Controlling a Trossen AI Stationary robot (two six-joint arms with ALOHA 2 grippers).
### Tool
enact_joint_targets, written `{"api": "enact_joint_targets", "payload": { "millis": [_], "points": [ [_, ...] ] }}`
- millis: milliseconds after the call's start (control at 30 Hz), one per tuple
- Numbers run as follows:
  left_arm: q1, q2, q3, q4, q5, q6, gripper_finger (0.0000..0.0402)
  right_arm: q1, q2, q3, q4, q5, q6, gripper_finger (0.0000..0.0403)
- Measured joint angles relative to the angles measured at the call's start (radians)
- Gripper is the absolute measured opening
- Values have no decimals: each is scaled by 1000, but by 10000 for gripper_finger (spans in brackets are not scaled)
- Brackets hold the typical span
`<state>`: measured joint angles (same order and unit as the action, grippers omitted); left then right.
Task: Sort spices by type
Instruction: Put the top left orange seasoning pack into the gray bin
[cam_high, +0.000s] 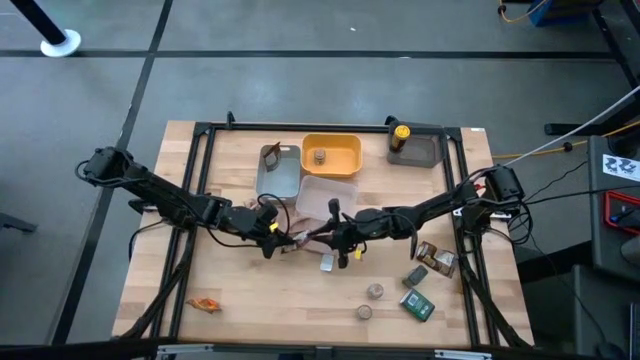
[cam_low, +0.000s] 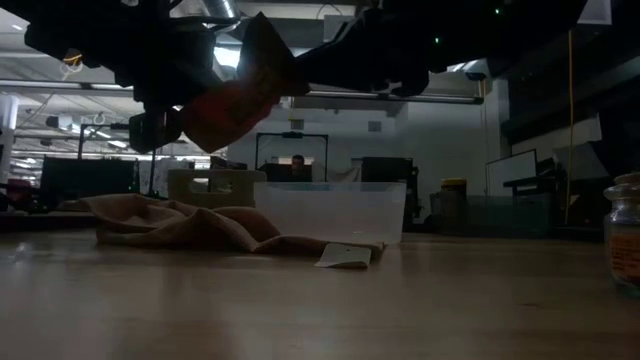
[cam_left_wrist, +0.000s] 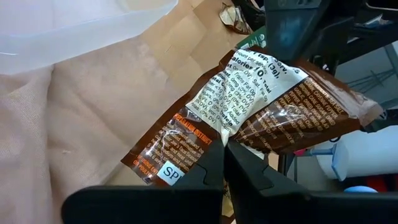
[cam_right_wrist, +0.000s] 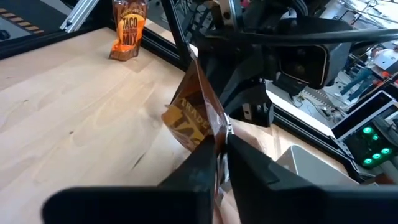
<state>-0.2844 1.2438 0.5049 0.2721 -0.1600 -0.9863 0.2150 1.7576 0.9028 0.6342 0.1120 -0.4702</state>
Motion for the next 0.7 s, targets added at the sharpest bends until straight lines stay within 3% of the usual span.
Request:
{"api": "enact_joint_targets", "payload": {
  "millis": [200, 700],
  "points": [
    [0, 0, 0, 0, 0, 2, 0, 0, 0, 0, -2, 1, 0, 6],
    [11, 0, 0, 0, 5, 111, 1, 0, 1, 0, -4, 0, 50, 2]
  ]
}}
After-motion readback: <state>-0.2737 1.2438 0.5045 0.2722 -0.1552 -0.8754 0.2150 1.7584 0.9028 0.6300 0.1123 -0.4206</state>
